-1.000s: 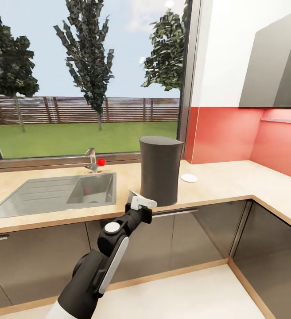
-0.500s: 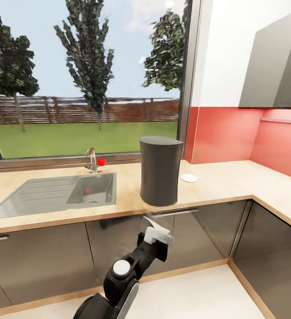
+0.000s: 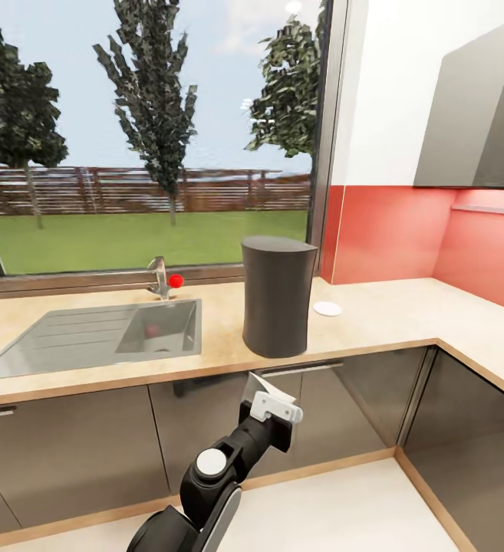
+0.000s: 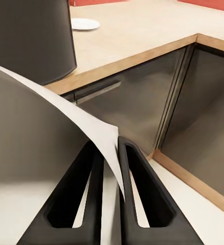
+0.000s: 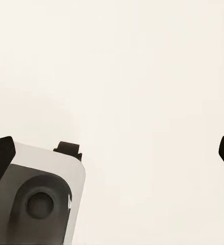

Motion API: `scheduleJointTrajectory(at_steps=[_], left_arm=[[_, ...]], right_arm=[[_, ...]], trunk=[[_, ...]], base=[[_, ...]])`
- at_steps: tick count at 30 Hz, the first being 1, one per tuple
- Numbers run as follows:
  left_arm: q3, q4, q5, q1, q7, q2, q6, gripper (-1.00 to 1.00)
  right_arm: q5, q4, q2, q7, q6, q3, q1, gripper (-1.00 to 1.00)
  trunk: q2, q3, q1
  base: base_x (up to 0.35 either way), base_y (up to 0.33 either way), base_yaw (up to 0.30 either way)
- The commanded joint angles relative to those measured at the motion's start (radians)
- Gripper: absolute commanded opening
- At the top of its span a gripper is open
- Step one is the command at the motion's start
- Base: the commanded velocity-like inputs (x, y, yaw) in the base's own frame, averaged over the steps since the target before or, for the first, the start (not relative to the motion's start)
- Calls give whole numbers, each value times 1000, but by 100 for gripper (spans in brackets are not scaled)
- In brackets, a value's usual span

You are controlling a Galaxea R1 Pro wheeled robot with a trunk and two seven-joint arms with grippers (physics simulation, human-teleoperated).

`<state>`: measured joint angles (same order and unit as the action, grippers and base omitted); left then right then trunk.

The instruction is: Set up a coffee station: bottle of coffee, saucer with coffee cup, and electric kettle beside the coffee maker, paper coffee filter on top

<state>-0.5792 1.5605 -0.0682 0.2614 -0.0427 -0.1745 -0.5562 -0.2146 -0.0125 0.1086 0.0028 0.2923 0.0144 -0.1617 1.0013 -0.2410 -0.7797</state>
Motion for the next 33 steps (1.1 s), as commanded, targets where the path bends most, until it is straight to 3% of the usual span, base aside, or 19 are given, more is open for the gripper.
scheduleJointTrajectory(at_steps=[1,27,33], left_arm=[[-1,1,-5,1,-3,0,-5,-100],[-1,1,-5,1,-3,0,-5,-100],[-6,2,-5,1,-3,0,-5,-100]], right_arm=[[-3,-1,0,0,4,1,-1,100],[-3,-1,0,0,4,1,-1,100],[-3,-1,0,0,4,1,-1,100]], trunk=[[-6,2,4],[-188,83,104],[-188,83,104]], base=[[0,0,0],[0,0,0],[0,0,0]])
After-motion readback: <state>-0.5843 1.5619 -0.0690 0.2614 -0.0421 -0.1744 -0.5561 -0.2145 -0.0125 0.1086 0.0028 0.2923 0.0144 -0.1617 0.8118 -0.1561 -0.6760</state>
